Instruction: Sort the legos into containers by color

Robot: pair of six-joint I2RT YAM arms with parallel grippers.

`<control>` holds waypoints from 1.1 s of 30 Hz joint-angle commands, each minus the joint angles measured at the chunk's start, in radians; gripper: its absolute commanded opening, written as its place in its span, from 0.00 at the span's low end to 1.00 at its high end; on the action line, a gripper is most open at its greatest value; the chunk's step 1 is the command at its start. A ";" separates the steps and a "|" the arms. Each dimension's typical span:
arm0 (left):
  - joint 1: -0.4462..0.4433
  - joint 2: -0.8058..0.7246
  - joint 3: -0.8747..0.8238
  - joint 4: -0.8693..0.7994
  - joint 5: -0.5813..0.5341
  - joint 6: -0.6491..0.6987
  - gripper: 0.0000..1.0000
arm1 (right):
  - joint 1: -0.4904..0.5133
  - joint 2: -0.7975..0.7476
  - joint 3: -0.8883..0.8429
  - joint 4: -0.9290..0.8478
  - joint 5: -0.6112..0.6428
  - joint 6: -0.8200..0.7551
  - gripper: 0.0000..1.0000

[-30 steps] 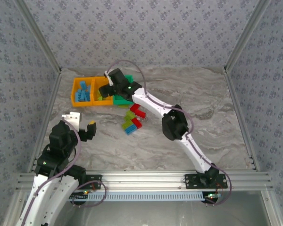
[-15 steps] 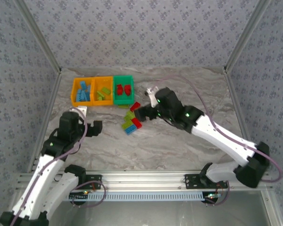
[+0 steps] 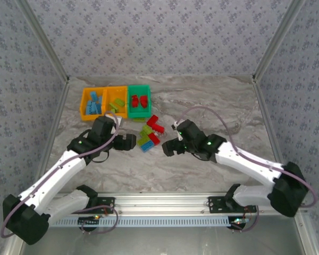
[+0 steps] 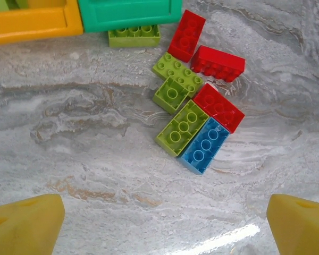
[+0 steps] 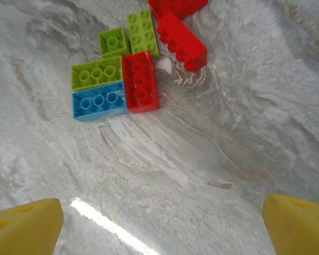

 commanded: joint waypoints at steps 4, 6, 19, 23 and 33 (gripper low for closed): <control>-0.006 -0.119 0.040 -0.130 0.117 0.284 0.99 | -0.031 0.262 0.103 0.208 -0.150 -0.035 0.95; -0.005 -0.153 0.017 -0.121 0.112 0.318 0.99 | -0.047 0.336 0.145 0.256 -0.191 -0.009 0.93; 0.001 -0.199 -0.065 -0.080 0.098 0.331 0.99 | -0.079 0.641 0.285 0.328 -0.243 0.097 0.63; 0.004 -0.213 -0.070 -0.077 0.092 0.330 0.99 | -0.072 0.678 0.308 0.280 -0.180 0.089 0.54; 0.007 -0.213 -0.073 -0.075 0.092 0.326 0.99 | -0.066 0.639 0.275 0.211 -0.086 0.114 0.34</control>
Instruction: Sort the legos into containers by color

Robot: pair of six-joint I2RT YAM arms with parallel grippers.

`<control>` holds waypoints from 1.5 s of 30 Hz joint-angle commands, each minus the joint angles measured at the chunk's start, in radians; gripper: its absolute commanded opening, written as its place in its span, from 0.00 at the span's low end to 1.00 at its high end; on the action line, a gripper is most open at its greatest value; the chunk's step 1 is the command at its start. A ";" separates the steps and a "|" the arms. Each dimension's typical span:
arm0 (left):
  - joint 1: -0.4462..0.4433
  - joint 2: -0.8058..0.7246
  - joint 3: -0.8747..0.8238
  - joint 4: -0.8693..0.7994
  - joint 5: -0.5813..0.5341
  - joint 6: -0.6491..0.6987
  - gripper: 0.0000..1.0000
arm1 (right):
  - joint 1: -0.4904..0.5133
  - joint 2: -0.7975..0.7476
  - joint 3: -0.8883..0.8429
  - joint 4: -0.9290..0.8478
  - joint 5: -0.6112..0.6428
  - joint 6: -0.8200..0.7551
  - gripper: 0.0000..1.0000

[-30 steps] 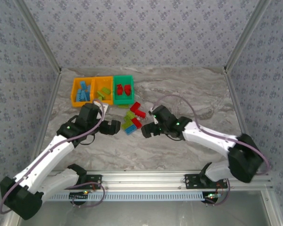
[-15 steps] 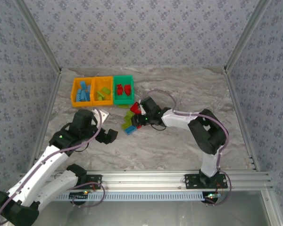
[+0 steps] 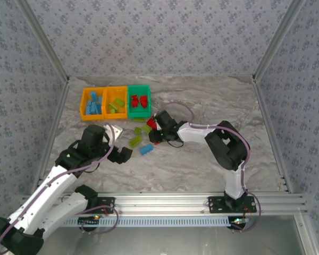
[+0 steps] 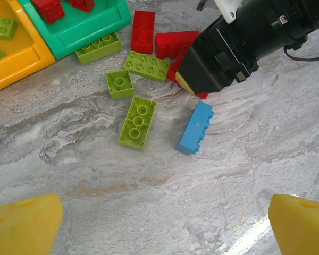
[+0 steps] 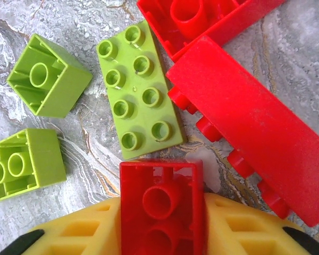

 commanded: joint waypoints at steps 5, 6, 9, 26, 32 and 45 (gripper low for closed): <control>0.008 -0.011 -0.001 -0.002 0.007 0.011 0.99 | 0.014 -0.187 -0.069 -0.103 0.130 -0.003 0.34; 0.008 -0.012 -0.001 -0.002 0.006 0.011 0.99 | 0.021 -0.229 -0.077 -0.107 0.147 -0.012 0.33; 0.009 -0.019 0.001 -0.003 0.003 0.011 0.99 | 0.055 -0.328 -0.071 -0.111 0.216 -0.032 0.34; 0.011 -0.075 -0.007 -0.002 -0.092 -0.018 0.99 | 0.002 0.339 0.846 -0.211 0.362 -0.245 0.37; 0.012 -0.060 -0.001 -0.003 -0.104 -0.041 0.99 | -0.007 0.391 1.021 -0.317 0.310 -0.267 0.59; -0.017 0.104 -0.073 0.152 -0.202 -0.652 0.99 | 0.055 -0.422 0.298 -0.302 0.203 -0.281 0.64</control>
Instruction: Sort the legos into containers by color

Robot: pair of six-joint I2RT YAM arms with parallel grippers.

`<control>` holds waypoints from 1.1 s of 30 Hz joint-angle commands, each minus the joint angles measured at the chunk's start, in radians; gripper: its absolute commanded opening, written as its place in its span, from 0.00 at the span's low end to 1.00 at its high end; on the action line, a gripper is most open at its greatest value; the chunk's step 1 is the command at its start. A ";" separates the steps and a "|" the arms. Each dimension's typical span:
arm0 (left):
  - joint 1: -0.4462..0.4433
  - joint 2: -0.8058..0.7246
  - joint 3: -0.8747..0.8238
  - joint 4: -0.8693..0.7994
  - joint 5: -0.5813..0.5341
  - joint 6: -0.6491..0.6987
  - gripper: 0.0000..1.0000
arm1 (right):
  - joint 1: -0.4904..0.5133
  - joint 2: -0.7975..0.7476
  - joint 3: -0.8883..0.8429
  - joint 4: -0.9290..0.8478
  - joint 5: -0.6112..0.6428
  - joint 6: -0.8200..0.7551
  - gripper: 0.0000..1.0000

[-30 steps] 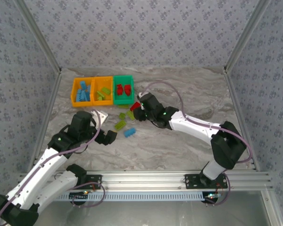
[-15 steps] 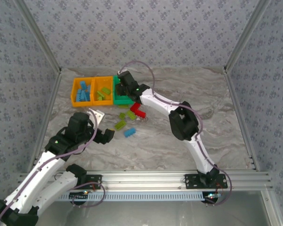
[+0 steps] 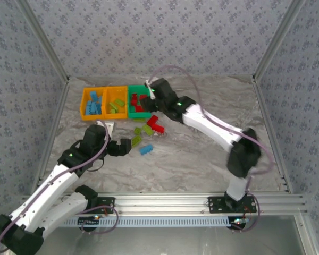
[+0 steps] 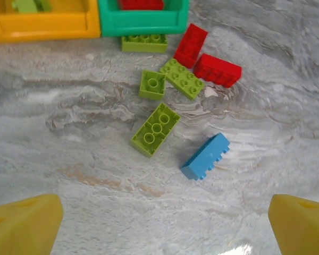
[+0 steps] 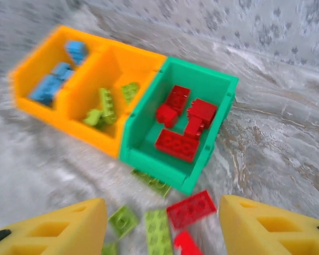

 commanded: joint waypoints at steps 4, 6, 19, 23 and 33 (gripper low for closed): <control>-0.032 0.213 -0.050 0.144 -0.107 -0.455 0.99 | 0.062 -0.403 -0.278 -0.146 -0.064 0.042 0.73; -0.071 0.315 -0.020 0.166 -0.140 -0.509 0.99 | 0.079 -0.486 -0.344 -0.205 -0.060 0.081 0.77; -0.140 0.794 0.184 0.150 -0.221 -0.700 0.99 | 0.111 -0.685 -0.521 -0.285 0.049 0.171 1.00; -0.143 0.830 0.198 0.227 -0.199 -0.626 0.99 | 0.113 -0.678 -0.524 -0.290 0.044 0.163 1.00; -0.149 0.854 0.260 0.218 -0.251 -0.594 0.99 | 0.113 -0.662 -0.536 -0.283 0.041 0.162 1.00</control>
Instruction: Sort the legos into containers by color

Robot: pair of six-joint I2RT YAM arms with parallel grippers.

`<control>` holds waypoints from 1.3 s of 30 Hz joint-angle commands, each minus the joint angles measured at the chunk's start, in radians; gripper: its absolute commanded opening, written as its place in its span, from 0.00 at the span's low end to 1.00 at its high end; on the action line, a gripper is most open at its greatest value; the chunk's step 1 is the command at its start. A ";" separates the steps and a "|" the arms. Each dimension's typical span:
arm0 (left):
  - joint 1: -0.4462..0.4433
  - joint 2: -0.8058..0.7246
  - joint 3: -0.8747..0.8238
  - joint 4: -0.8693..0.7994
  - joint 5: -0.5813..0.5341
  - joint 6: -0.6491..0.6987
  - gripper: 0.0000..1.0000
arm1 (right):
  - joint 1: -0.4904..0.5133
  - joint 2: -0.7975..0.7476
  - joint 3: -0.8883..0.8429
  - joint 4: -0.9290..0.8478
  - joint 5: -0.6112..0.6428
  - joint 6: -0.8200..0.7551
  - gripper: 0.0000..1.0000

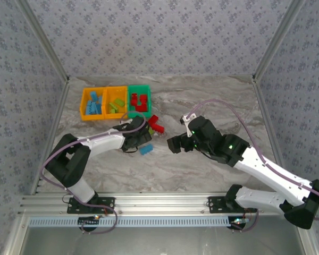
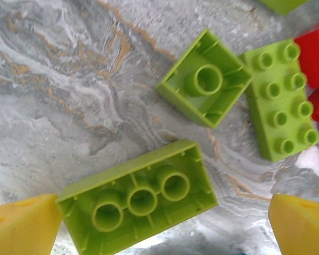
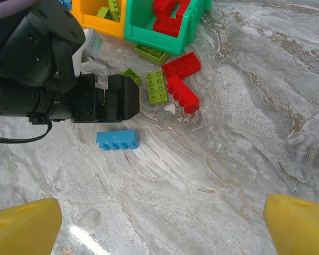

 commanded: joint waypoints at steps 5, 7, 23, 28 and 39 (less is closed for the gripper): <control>-0.003 0.081 0.082 -0.080 -0.056 -0.025 0.97 | 0.002 -0.003 0.007 -0.042 0.027 0.007 1.00; -0.003 0.084 0.072 -0.087 -0.058 -0.030 0.96 | 0.001 -0.013 0.004 -0.050 0.033 0.010 1.00; -0.002 0.023 0.057 -0.132 -0.072 0.021 0.58 | 0.005 -0.011 -0.042 0.028 -0.159 0.039 1.00; 0.009 -0.141 0.095 -0.177 -0.125 0.073 0.58 | 0.005 -0.022 -0.054 0.098 -0.180 0.057 1.00; 0.314 0.093 0.414 -0.109 -0.108 0.286 0.57 | 0.006 -0.022 -0.061 0.064 -0.138 0.088 1.00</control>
